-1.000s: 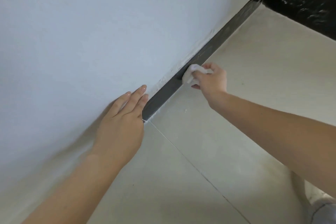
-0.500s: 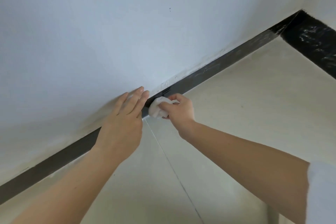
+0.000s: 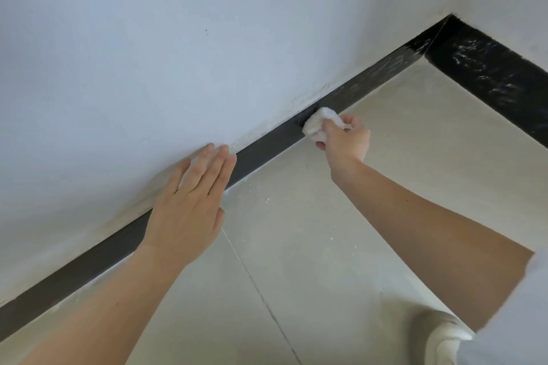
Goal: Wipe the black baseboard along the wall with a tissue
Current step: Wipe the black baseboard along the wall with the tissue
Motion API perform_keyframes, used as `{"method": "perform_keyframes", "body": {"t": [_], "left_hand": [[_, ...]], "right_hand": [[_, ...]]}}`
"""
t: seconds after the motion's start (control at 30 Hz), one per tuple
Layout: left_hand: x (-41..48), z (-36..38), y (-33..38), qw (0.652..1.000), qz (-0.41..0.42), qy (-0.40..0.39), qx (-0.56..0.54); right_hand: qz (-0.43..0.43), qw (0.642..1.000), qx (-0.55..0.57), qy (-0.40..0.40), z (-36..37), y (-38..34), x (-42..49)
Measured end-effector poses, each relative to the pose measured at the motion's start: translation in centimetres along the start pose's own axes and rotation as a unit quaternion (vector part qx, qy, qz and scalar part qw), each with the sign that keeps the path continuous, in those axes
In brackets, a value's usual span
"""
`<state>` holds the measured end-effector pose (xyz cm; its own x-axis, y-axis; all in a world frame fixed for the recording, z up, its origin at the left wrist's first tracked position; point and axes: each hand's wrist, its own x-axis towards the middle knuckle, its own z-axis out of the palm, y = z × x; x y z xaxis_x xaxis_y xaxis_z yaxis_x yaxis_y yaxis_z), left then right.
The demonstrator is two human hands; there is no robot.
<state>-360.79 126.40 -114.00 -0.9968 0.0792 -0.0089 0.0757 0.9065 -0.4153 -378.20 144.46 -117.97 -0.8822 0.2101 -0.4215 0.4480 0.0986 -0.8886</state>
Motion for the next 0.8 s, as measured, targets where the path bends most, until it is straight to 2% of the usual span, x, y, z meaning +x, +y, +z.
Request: {"method": "perform_keyframes", "body": {"t": [0.07,0.2,0.27,0.4,0.53,0.67,0.73,0.8], "left_hand": [[0.3,0.1,0.1,1.000,0.000,-0.006,-0.004],[0.6,0.2,0.3,1.000,-0.008,-0.011,-0.015],[0.7,0.1,0.4,1.000,-0.013,-0.008,-0.025],[0.9,-0.3,0.5,0.999,-0.026,-0.011,-0.043],[0.9,-0.3,0.6,0.998,-0.032,-0.023,-0.042],[1.0,-0.6,0.5,0.998,-0.029,-0.026,-0.043],[0.9,-1.0,0.3,0.999,-0.020,-0.011,-0.049],[0.8,-1.6,-0.3,0.999,0.000,0.013,-0.051]], "right_hand": [[-0.026,0.998,-0.047,-0.045,0.0,0.6,-0.5],[-0.095,0.961,-0.126,-0.226,1.8,2.2,-3.7],[-0.117,0.949,-0.141,-0.255,2.8,2.3,-5.1],[-0.107,0.973,-0.087,-0.187,2.4,1.3,-3.9],[-0.127,0.978,-0.101,-0.130,0.4,-0.4,-0.2],[-0.073,0.996,-0.039,-0.027,-1.2,-1.6,2.5],[-0.049,0.998,-0.023,-0.017,-1.6,-1.2,2.2],[-0.046,0.996,-0.048,-0.059,-1.3,0.1,0.6]]}}
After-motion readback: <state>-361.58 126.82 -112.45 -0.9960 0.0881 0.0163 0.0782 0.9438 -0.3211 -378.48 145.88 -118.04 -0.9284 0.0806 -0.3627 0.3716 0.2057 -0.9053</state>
